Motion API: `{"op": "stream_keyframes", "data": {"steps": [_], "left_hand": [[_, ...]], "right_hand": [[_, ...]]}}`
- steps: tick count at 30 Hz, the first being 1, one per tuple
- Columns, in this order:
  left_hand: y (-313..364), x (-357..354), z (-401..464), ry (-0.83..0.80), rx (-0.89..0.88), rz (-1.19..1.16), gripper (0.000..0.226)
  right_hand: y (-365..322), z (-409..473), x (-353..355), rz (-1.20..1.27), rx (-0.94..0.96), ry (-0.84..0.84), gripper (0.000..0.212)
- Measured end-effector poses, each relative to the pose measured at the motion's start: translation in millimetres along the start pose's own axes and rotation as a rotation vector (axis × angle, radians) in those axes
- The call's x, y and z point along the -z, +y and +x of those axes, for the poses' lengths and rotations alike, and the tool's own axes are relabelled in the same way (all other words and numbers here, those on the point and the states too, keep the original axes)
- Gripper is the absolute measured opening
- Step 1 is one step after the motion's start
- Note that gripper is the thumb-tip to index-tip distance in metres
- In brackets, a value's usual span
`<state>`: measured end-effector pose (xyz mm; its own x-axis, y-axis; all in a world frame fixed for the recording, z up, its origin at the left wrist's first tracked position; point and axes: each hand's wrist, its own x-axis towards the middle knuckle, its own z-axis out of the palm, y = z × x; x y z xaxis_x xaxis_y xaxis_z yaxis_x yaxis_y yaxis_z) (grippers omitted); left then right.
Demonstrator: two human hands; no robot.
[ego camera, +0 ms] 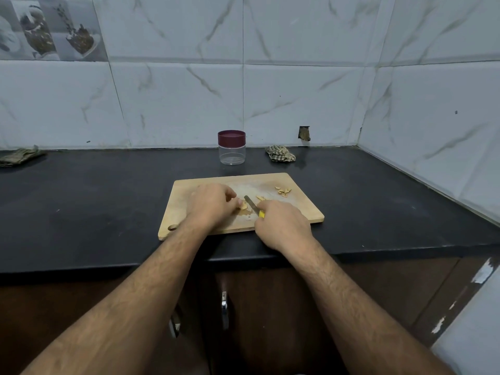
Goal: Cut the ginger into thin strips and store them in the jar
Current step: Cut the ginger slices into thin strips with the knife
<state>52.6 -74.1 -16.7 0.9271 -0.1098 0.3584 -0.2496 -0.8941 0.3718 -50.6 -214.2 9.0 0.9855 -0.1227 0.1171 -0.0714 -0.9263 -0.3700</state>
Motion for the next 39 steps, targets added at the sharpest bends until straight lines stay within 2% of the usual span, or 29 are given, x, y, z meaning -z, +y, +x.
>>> {"op": "stream_keyframes", "data": {"steps": [4,11,16,22,39], "left_hand": [[1.1,-1.5,-0.7,-0.041,-0.046,0.069,0.029],[-2.0,3.6,0.6,-0.125,-0.081,0.021,0.025],[-8.3,2.0,-4.1,-0.128,-0.072,-0.059,0.022],[-7.5,-0.7,-8.4,-0.086,-0.085,-0.006,0.035],[-10.4,-1.5,-6.7,-0.077,-0.073,-0.016,0.033]], "right_hand": [[-4.7,0.6,1.7,-0.024,-0.004,-0.012,0.035],[-2.8,-2.9,2.4,-0.008,-0.009,-0.031,0.039],[-7.6,-2.7,4.9,-0.006,0.004,-0.056,0.044],[-10.0,-3.5,2.1,-0.011,0.024,-0.059,0.044],[-15.5,-3.3,-2.0,-0.020,0.040,-0.050,0.051]]}}
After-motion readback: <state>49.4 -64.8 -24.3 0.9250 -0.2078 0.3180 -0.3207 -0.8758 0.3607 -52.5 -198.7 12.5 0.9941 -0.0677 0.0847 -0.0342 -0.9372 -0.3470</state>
